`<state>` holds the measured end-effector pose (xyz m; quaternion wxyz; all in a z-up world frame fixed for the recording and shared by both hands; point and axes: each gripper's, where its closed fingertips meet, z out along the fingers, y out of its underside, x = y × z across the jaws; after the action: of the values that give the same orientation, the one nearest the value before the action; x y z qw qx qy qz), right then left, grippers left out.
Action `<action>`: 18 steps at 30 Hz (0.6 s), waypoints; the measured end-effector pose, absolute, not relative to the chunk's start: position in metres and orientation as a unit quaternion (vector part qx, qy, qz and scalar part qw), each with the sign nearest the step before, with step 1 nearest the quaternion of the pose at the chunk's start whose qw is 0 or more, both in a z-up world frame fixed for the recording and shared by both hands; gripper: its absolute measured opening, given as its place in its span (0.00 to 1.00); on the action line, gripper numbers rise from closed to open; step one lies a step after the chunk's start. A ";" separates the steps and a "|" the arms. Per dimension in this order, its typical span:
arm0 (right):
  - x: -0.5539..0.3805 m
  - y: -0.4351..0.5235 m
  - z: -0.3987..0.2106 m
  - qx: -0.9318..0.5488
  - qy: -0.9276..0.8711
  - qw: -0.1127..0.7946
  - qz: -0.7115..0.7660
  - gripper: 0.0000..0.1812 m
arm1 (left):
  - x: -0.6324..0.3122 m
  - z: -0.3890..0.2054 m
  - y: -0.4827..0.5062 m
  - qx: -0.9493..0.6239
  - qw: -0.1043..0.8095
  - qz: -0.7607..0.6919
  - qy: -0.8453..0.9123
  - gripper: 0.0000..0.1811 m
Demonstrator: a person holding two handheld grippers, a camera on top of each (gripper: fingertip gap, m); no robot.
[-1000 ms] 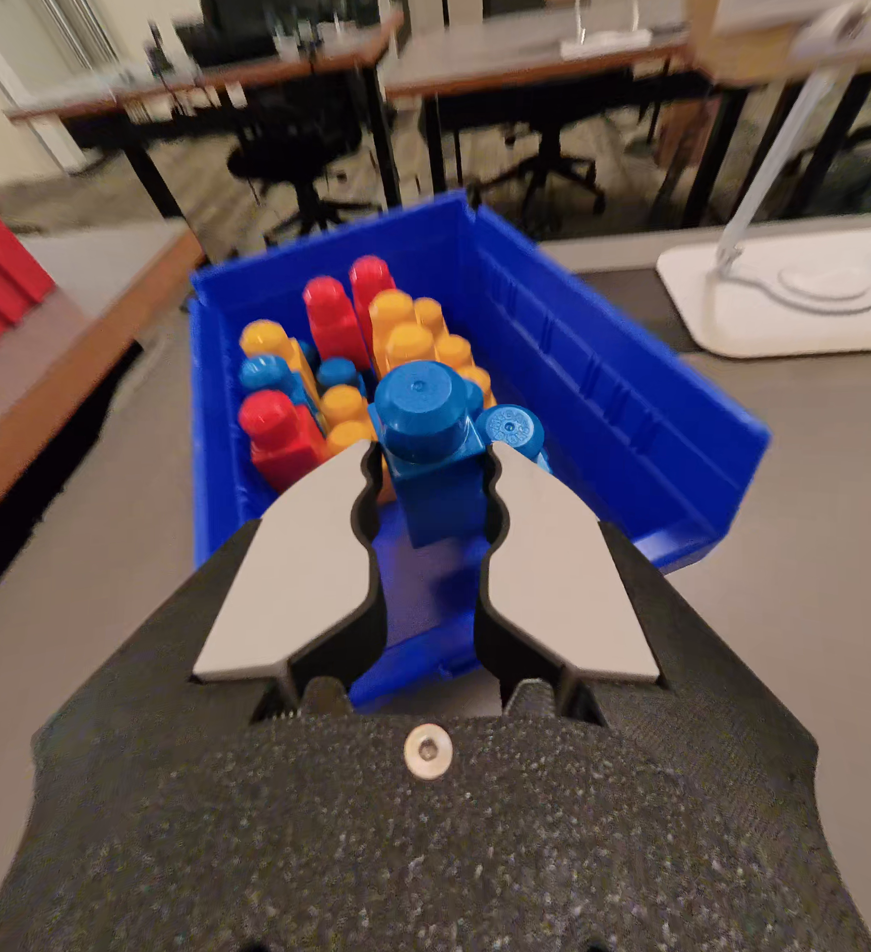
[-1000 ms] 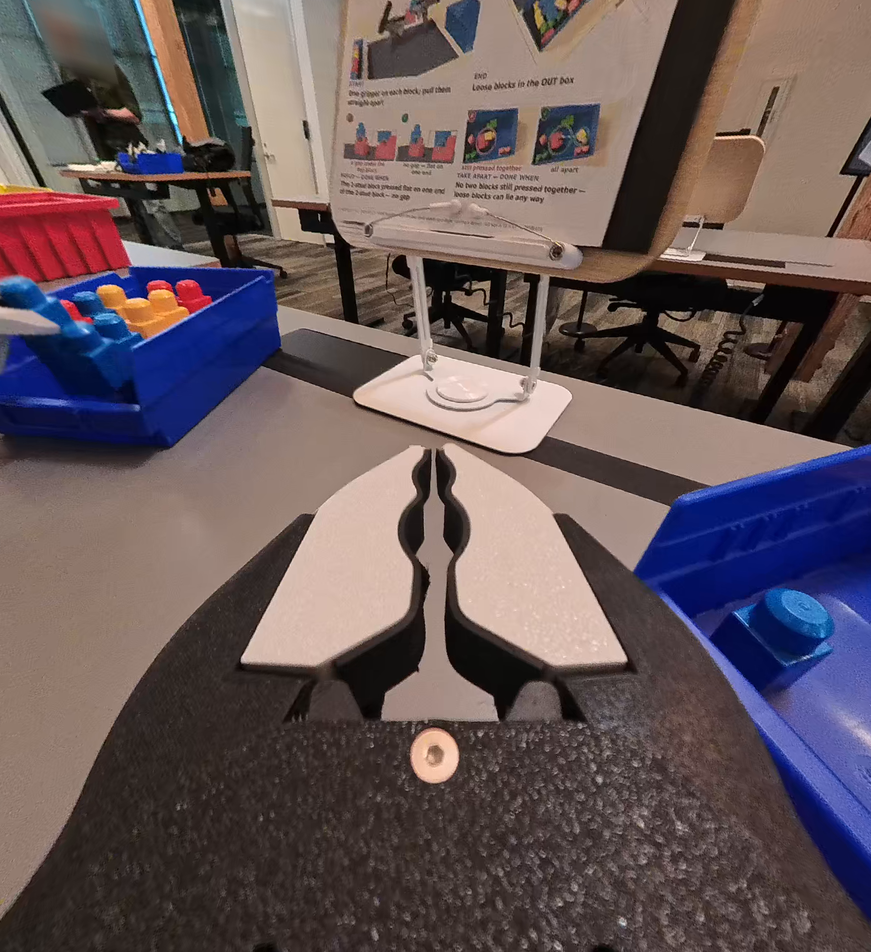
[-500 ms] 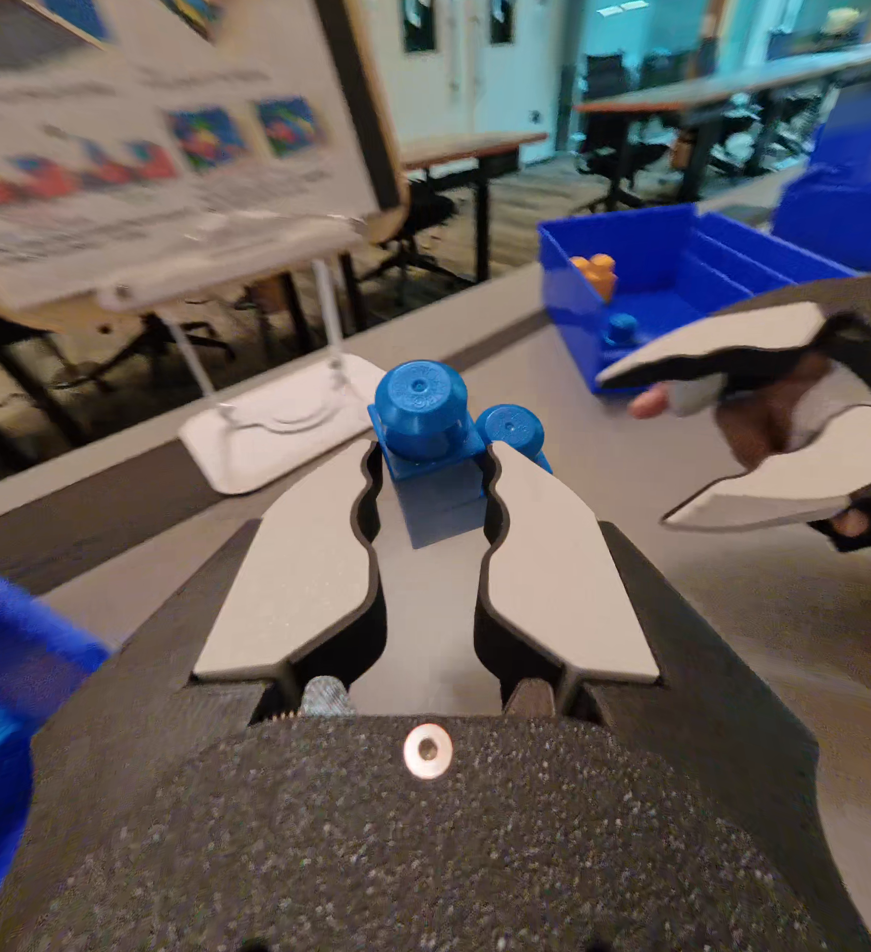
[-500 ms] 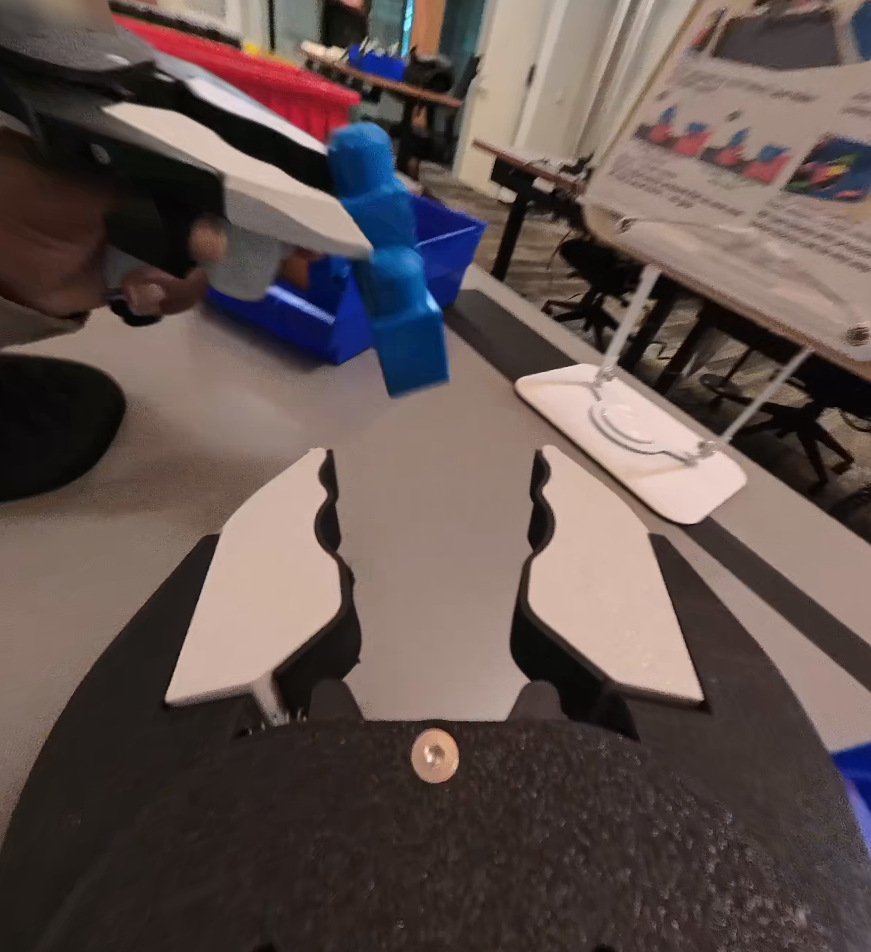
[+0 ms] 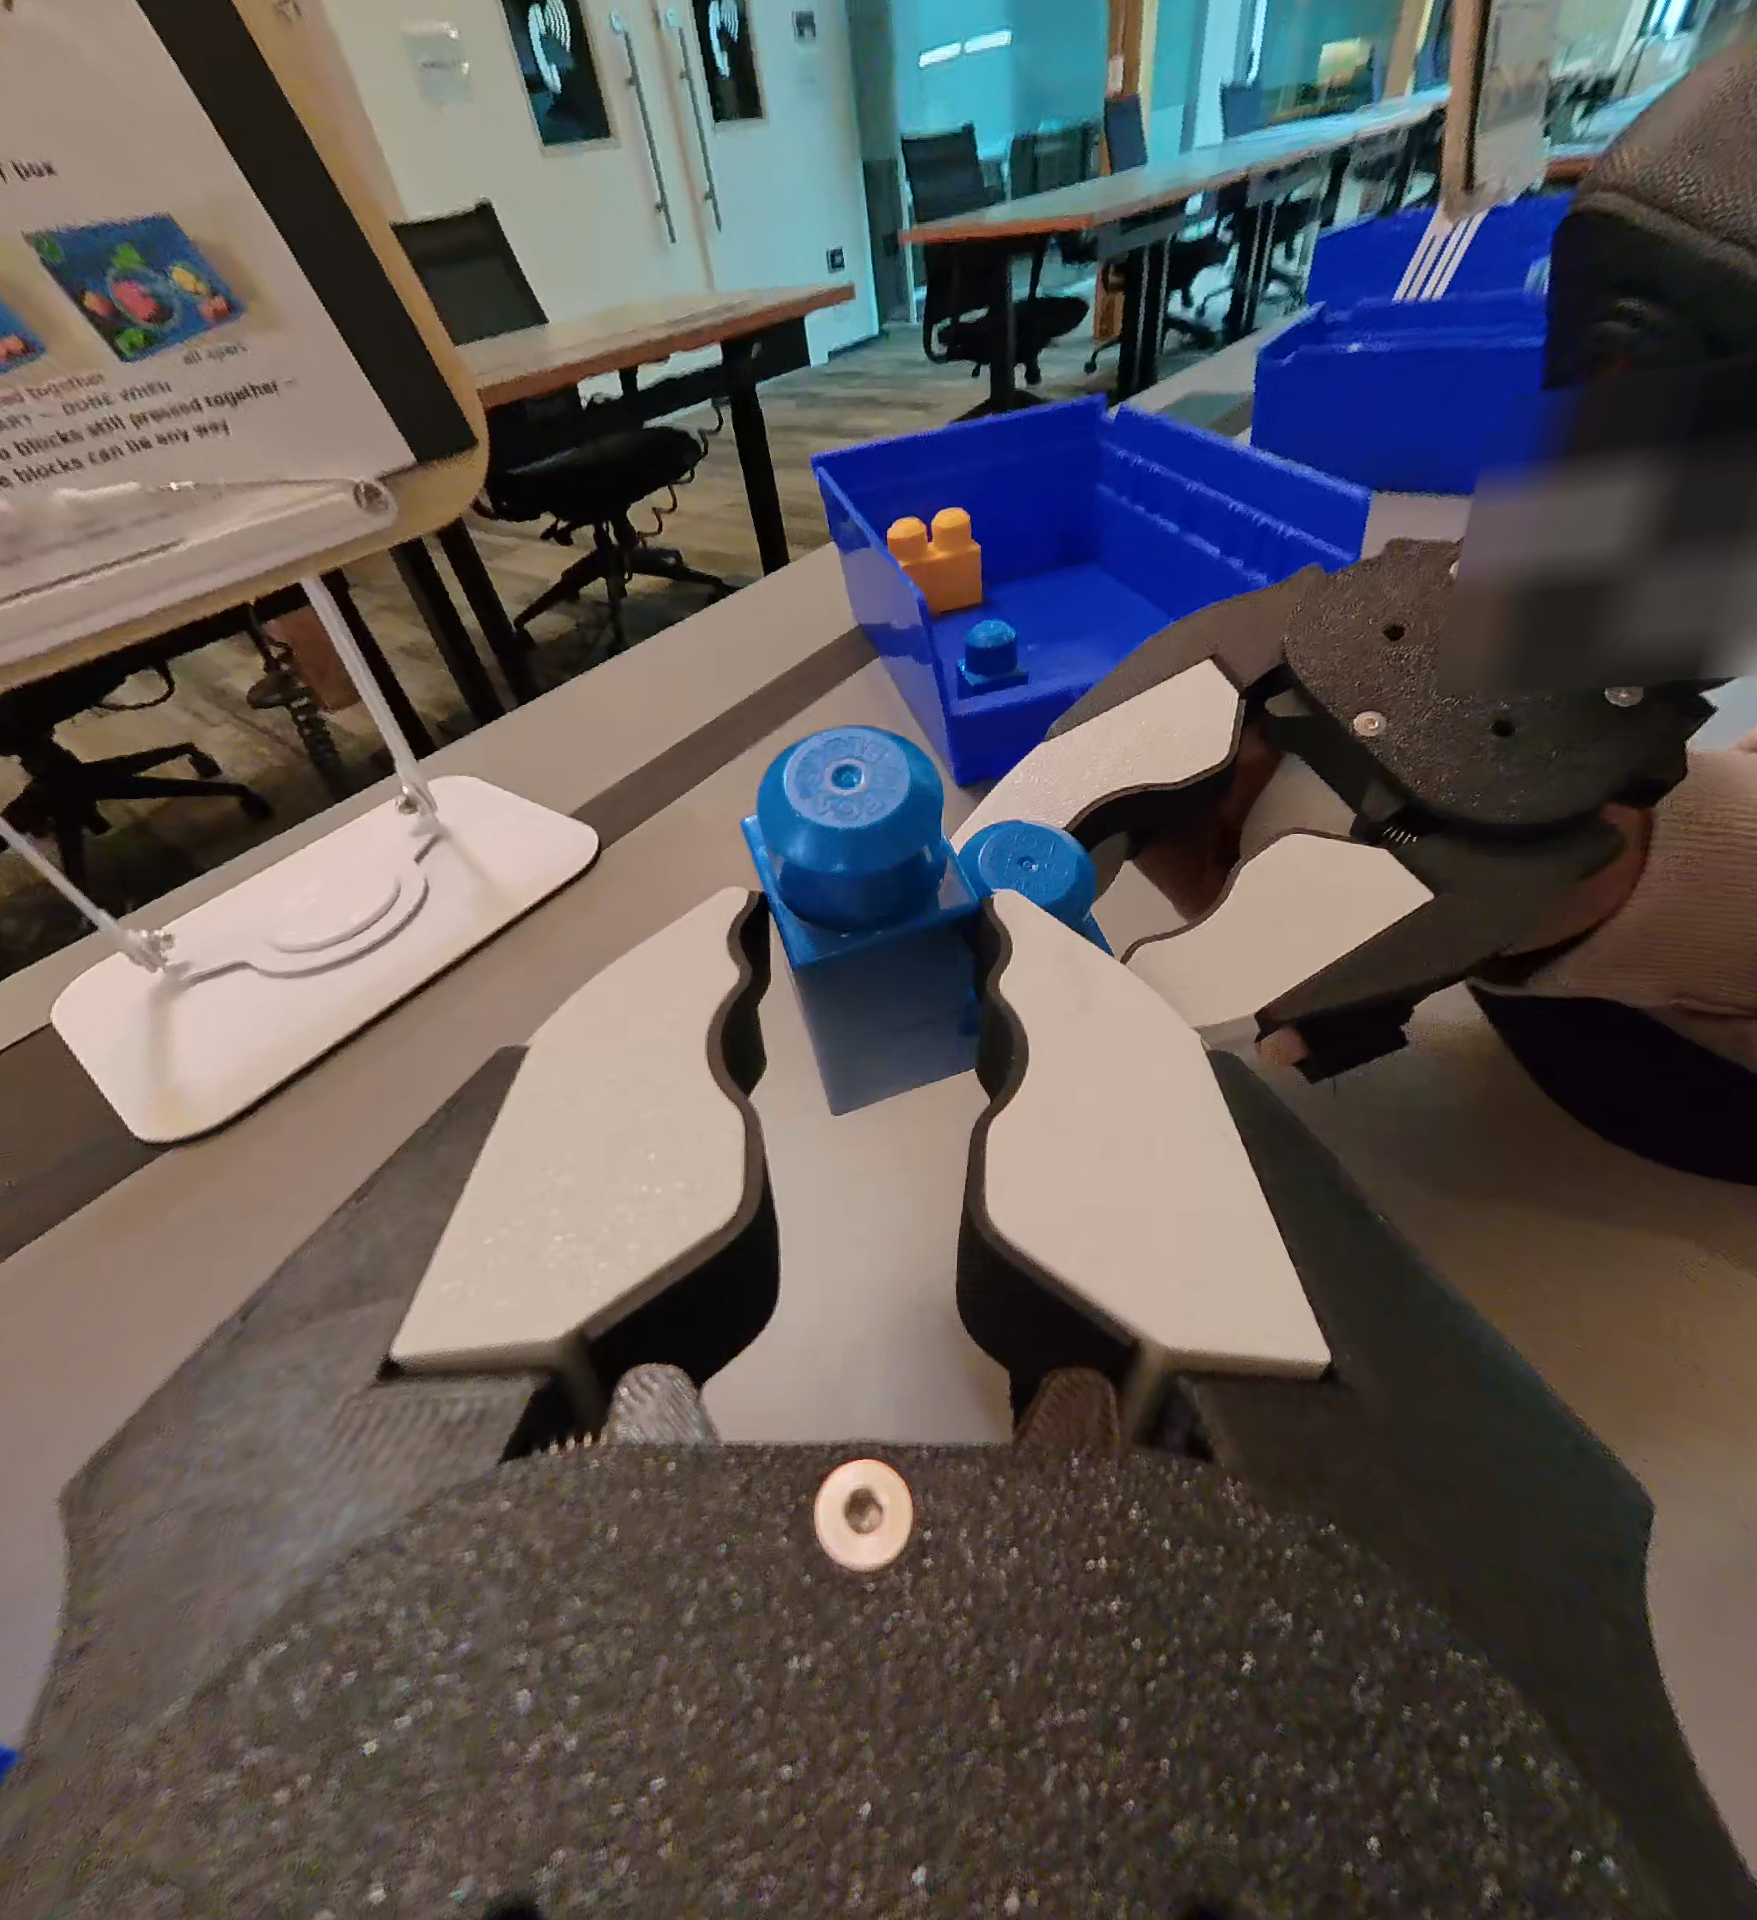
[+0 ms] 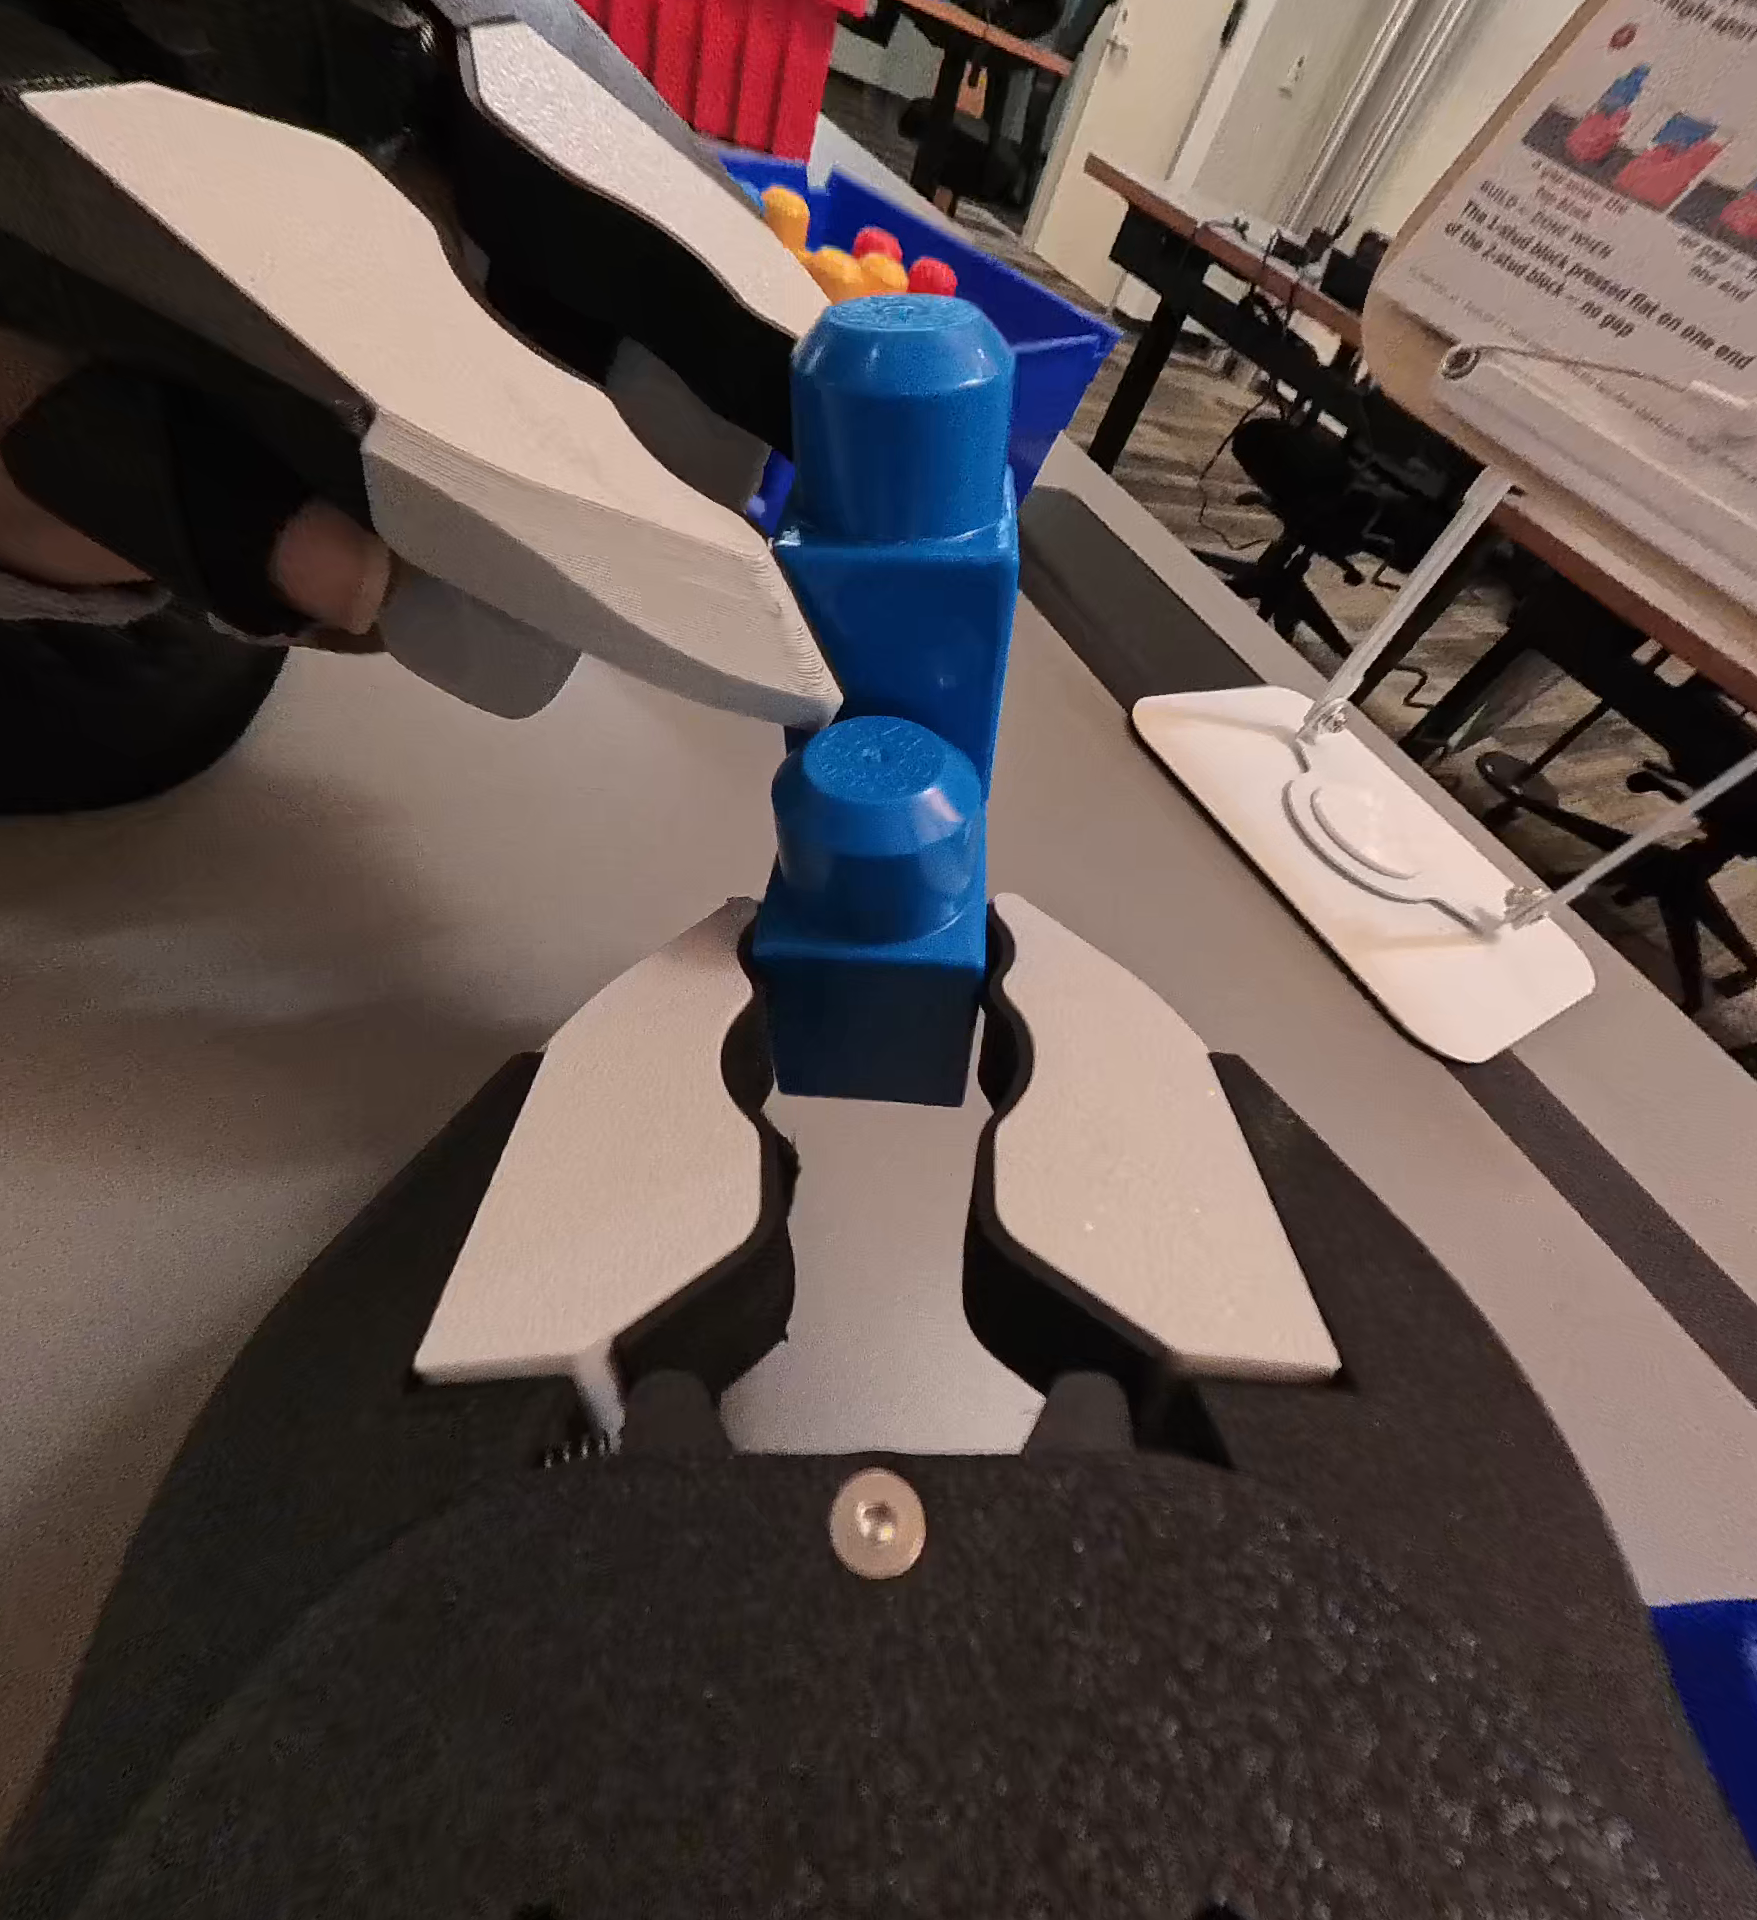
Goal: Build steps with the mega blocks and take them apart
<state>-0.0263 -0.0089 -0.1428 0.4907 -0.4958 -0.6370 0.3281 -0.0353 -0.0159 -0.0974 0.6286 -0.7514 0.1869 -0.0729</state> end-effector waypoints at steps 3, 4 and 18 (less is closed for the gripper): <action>-0.024 -0.011 -0.129 -0.489 -0.615 0.496 0.370 0.20 | -0.034 -0.085 -0.019 -0.722 0.657 -0.100 0.191 0.23; -0.023 -0.012 -0.122 -0.489 -0.599 0.490 0.402 0.20 | -0.035 -0.083 -0.020 -0.714 0.665 -0.116 0.187 0.28; 0.008 -0.055 -0.055 -0.366 -0.480 0.344 0.720 0.20 | 0.006 -0.051 -0.057 -0.580 0.657 -0.440 0.198 0.28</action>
<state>0.0082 -0.0552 -0.0552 0.3438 -0.3656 -0.4795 0.7199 0.0056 -0.0572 -0.0510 0.6567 -0.5796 0.1980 -0.4399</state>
